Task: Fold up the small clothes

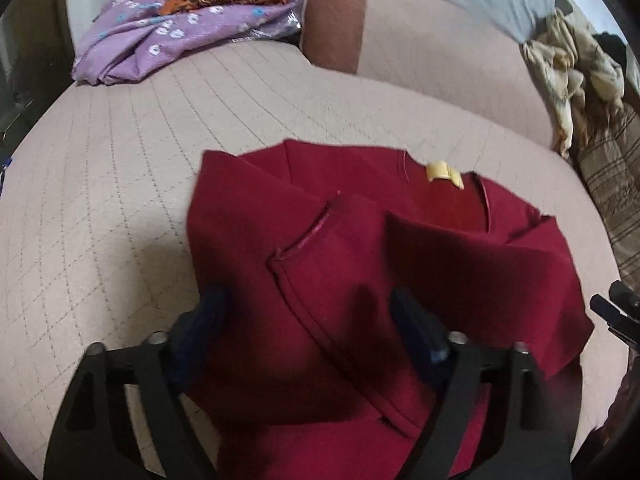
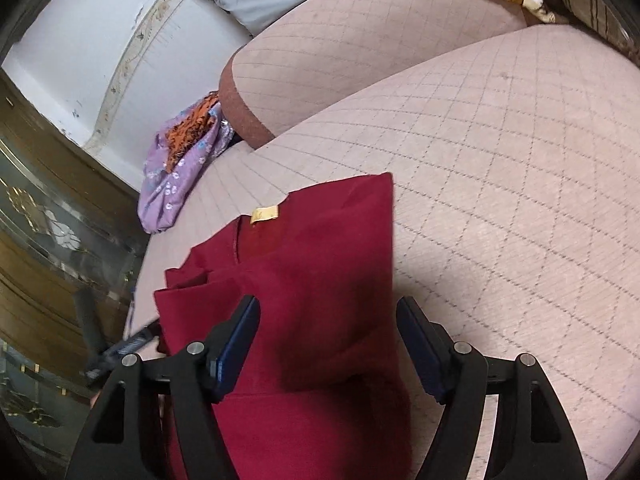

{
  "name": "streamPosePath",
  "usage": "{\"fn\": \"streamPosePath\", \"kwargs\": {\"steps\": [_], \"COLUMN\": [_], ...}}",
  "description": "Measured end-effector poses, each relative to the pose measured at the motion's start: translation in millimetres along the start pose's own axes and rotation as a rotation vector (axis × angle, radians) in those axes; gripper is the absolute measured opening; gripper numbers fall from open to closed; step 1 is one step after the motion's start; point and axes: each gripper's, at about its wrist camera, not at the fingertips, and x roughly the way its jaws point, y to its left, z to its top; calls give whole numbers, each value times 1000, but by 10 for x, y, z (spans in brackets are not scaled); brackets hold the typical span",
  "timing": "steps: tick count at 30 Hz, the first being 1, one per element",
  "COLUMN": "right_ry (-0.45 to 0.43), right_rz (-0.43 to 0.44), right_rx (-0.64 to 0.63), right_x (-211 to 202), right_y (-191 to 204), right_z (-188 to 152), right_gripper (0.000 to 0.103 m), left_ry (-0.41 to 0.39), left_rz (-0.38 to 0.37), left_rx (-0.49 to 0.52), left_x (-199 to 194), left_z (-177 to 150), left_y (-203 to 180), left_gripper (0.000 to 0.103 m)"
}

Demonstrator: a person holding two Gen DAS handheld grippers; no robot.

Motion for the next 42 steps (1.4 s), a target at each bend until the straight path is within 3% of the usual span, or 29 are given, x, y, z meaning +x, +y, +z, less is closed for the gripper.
{"fn": "streamPosePath", "kwargs": {"steps": [2, 6, 8, 9, 13, 17, 20, 22, 25, 30, 33, 36, 37, 39, 42], "right_ry": [6, -5, -31, -37, -39, -24, -20, -13, 0, 21, 23, 16, 14, 9, 7], "right_rz": [9, -20, -52, -67, -91, -86, -87, -77, -69, -61, -52, -58, -62, -74, -84], "right_rx": [15, 11, -4, -12, -30, -38, -53, -38, -18, -9, -3, -9, -10, -10, -13], "right_x": [27, 47, 7, -5, 1, 40, 48, 60, 90, 133, 127, 112, 112, 119, 118], "right_y": [-17, -35, -33, -26, 8, 55, 77, 53, 10, -23, -34, -42, -53, -70, -65], "right_z": [-5, -2, 11, 21, 42, 23, 7, -2, -25, -37, -42, -36, -29, -20, -10], "right_gripper": [73, 73, 73, 74, 75, 75, 75, 75, 75, 75, 75, 75, 75, 75, 75], "left_ry": [-1, -39, -64, -76, -87, -89, -98, -120, -150, -107, -32, -44, -47, -62, -119], "left_rz": [5, 34, -72, -90, -146, -120, -106, -141, -167, -99, -58, 29, 19, -44, -55], "left_rx": [3, -21, -96, -116, -184, -157, -149, -156, -98, 34, 57, 112, 118, 85, 43], "left_x": [45, -9, -141, -189, -300, -349, -391, -440, -488, -229, 62, 128, 101, -2, -218], "left_z": [27, 43, 57, 62, 19, -15, -17, 0, 32, 166, 205, 148, 150, 167, 165], "left_y": [-24, 72, 250, 303, 486, 463, 449, 451, 340, 25, -47, -126, -140, -94, 13], "left_gripper": [67, 17, 12, 5, 5, 6, 22, 44, 46, 46, 44, 16, 5, 5, 5]}}
